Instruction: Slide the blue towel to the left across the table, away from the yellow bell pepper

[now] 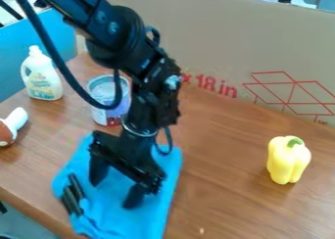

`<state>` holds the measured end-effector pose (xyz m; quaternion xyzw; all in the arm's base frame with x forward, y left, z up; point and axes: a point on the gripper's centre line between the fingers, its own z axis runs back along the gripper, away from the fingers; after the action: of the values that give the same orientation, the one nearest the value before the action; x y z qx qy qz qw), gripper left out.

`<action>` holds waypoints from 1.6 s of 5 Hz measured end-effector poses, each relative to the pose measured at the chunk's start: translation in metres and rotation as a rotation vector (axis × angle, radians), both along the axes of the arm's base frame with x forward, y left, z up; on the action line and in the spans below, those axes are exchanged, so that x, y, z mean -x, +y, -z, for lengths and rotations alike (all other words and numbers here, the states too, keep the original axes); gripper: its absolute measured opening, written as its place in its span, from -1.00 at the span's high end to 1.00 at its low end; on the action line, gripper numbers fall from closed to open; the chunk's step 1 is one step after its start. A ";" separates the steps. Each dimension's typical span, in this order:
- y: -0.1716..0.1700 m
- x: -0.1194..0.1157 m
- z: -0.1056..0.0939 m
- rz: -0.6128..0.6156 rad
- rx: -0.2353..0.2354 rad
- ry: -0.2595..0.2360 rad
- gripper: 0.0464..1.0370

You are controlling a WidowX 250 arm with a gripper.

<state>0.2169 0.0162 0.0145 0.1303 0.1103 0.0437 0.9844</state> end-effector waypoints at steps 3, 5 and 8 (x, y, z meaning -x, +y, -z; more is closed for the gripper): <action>0.021 0.013 -0.011 -0.038 -0.011 0.010 -0.93; 0.027 0.015 -0.050 -0.067 0.022 -0.114 -0.93; -0.043 0.000 -0.085 0.157 0.248 -0.195 -0.93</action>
<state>0.2165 -0.0264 0.0994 0.0114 0.0080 -0.0348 0.9993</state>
